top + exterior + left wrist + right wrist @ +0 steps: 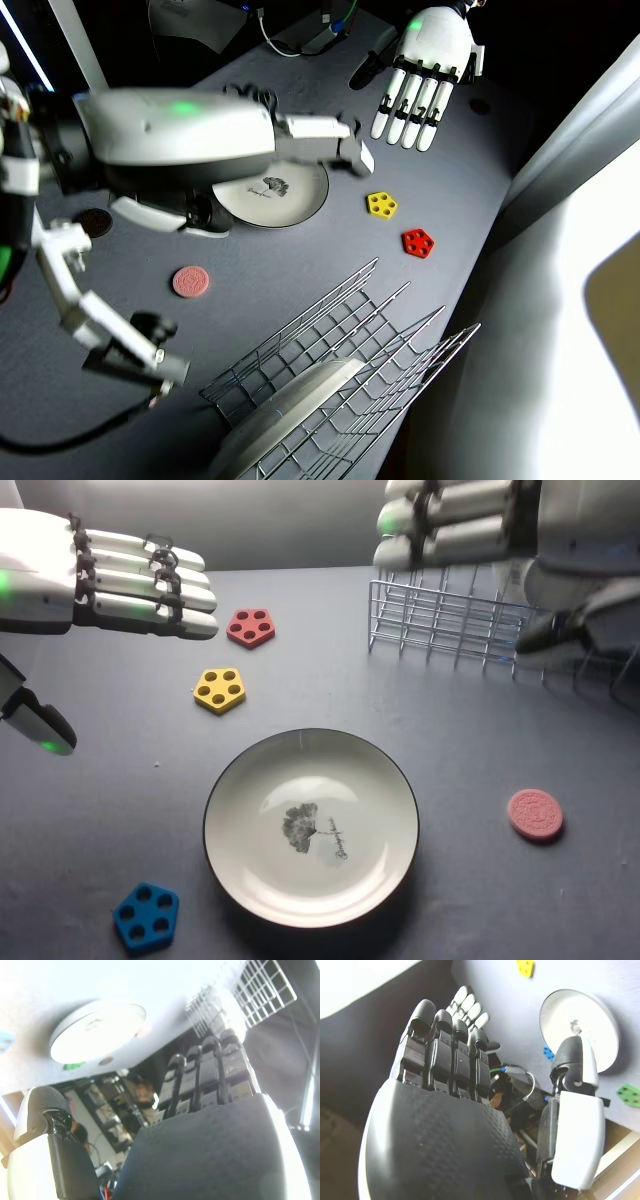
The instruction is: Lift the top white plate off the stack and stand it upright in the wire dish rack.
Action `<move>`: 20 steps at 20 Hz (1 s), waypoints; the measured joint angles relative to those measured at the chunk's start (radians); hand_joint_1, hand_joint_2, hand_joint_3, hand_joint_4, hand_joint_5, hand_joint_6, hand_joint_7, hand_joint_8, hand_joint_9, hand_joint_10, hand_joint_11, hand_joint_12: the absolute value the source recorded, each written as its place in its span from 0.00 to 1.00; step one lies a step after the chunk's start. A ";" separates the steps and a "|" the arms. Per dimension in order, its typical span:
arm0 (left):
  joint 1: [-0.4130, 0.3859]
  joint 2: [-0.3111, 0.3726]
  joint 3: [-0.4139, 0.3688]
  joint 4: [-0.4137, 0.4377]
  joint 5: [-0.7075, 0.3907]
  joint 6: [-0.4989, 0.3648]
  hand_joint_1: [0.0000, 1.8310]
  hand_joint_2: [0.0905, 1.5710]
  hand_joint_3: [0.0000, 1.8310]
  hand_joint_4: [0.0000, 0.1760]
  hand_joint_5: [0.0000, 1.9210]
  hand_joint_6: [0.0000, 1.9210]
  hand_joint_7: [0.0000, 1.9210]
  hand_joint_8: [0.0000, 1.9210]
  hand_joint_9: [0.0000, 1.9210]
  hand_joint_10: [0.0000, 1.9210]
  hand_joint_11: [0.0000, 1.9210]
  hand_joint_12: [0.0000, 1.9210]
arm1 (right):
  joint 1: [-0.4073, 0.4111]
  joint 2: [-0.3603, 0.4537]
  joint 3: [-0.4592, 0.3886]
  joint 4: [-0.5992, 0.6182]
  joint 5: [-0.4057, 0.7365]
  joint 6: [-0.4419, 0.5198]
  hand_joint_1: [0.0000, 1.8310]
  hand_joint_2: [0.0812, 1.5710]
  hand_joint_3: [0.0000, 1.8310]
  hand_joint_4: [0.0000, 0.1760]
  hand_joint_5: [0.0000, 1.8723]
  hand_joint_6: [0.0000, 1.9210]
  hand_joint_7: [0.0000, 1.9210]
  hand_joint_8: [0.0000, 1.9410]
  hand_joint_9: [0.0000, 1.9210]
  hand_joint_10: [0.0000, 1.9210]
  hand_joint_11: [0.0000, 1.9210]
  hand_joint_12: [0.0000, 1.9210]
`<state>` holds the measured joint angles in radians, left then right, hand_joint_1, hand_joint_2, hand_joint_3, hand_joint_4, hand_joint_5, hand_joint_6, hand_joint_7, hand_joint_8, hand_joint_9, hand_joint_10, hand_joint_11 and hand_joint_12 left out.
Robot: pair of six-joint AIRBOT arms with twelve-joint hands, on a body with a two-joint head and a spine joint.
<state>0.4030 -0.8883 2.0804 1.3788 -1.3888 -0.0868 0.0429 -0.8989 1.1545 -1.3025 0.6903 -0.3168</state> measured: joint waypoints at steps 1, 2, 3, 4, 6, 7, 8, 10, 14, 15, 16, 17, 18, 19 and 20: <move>0.000 0.000 0.000 0.001 0.000 0.000 0.21 0.55 0.00 0.00 0.00 0.00 0.00 0.00 0.00 0.00 0.00 0.00 | -0.018 0.005 -0.016 0.011 0.017 -0.028 0.47 0.61 0.00 0.02 0.15 0.00 0.14 0.00 0.14 0.00 0.03 0.33; 0.000 0.001 0.000 0.000 -0.001 0.000 0.21 0.55 0.00 0.00 0.00 0.00 0.00 0.00 0.00 0.00 0.00 0.00 | -0.031 0.010 -0.027 0.029 0.034 -0.053 0.47 0.61 0.00 0.02 0.15 0.00 0.14 0.00 0.14 0.00 0.03 0.33; 0.000 0.001 0.000 -0.005 -0.004 0.000 0.21 0.55 0.00 0.00 0.00 0.00 0.00 0.00 0.00 0.00 0.00 0.00 | -0.043 0.017 -0.040 0.065 0.056 -0.078 0.48 0.61 0.00 0.01 0.16 0.00 0.14 0.00 0.14 0.00 0.01 0.33; 0.000 0.002 -0.003 -0.008 -0.004 0.000 0.22 0.55 0.00 0.00 0.00 0.00 0.00 0.00 0.00 0.00 0.00 0.00 | -0.055 0.025 -0.051 0.097 0.075 -0.099 0.47 0.62 0.00 0.05 0.17 0.00 0.14 0.00 0.14 0.00 0.00 0.35; 0.013 0.007 -0.018 -0.024 -0.006 0.002 0.22 0.56 0.00 0.00 0.00 0.00 0.00 0.00 0.00 0.00 0.00 0.00 | -0.084 0.033 -0.072 0.109 0.091 -0.122 0.48 0.62 0.00 0.00 0.16 0.00 0.14 0.00 0.14 0.00 0.00 0.36; 0.015 0.008 -0.025 -0.018 -0.005 0.003 0.22 0.56 0.00 0.00 0.00 0.00 0.00 0.00 0.00 0.00 0.00 0.00 | -0.095 0.038 -0.081 0.101 0.098 -0.124 0.45 0.62 0.00 0.01 0.16 0.00 0.14 0.00 0.14 0.00 0.01 0.36; 0.025 0.008 -0.029 -0.027 -0.005 0.004 0.22 0.56 0.00 0.00 0.00 0.00 0.00 0.00 0.00 0.00 0.00 0.00 | -0.105 0.040 -0.089 0.095 0.108 -0.124 0.45 0.62 0.00 0.00 0.15 0.00 0.13 0.00 0.13 0.00 0.00 0.35; 0.027 0.019 -0.048 -0.030 0.002 0.003 0.21 0.56 0.00 0.00 0.00 0.00 0.00 0.00 0.00 0.00 0.00 0.00 | -0.125 0.050 -0.097 0.113 0.150 -0.126 0.46 0.61 0.00 0.00 0.16 0.00 0.13 0.00 0.13 0.00 0.00 0.35; 0.026 0.037 -0.074 -0.058 0.016 0.002 0.21 0.55 0.00 0.00 0.00 0.00 0.00 0.00 0.00 0.00 0.01 0.00 | -0.168 0.097 -0.150 0.132 0.208 -0.224 0.49 0.61 0.00 0.00 0.18 0.01 0.12 0.00 0.12 0.00 0.00 0.35; 0.026 0.042 -0.089 -0.055 0.025 0.002 0.21 0.55 0.00 0.00 0.00 0.00 0.00 0.00 0.00 0.00 0.01 0.00 | -0.179 0.101 -0.160 0.152 0.239 -0.235 0.49 0.61 0.00 0.00 0.18 0.01 0.12 0.00 0.12 0.00 0.00 0.35; 0.025 0.050 -0.122 -0.055 0.033 0.003 0.22 0.56 0.00 0.00 0.00 0.00 0.00 0.00 0.00 0.00 0.01 0.00 | -0.198 0.090 -0.162 0.216 0.288 -0.235 0.47 0.62 0.00 0.00 0.15 0.00 0.12 0.00 0.12 0.00 0.00 0.32; 0.025 0.050 -0.130 -0.058 0.034 0.005 0.22 0.56 0.00 0.00 0.00 0.00 0.00 0.00 0.00 0.00 0.01 0.00 | -0.198 0.088 -0.162 0.220 0.295 -0.235 0.46 0.62 0.00 0.00 0.14 0.00 0.12 0.00 0.12 0.00 0.00 0.31; 0.025 0.051 -0.146 -0.058 0.038 0.005 0.22 0.56 0.00 0.00 0.00 0.00 0.00 0.00 0.00 0.00 0.00 0.00 | -0.205 0.080 -0.158 0.237 0.311 -0.236 0.47 0.61 0.00 0.00 0.14 0.00 0.13 0.00 0.13 0.00 0.01 0.32; 0.025 0.054 -0.161 -0.055 0.046 0.006 0.23 0.56 0.00 0.00 0.00 0.00 0.00 0.00 0.00 0.00 0.00 0.00 | -0.210 0.073 -0.154 0.250 0.323 -0.239 0.47 0.61 0.00 0.00 0.14 0.00 0.13 0.00 0.13 0.00 0.01 0.32; 0.025 0.056 -0.171 -0.054 0.050 0.009 0.21 0.56 0.00 0.00 0.00 0.00 0.00 0.00 0.00 0.00 0.01 0.00 | -0.210 0.069 -0.153 0.258 0.327 -0.240 0.45 0.62 0.00 0.00 0.15 0.00 0.12 0.00 0.12 0.00 0.01 0.32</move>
<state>0.4278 -0.8326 1.9095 1.3251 -1.3384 -0.0780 -0.1673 -0.8299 1.0016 -1.0447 1.0168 -0.5564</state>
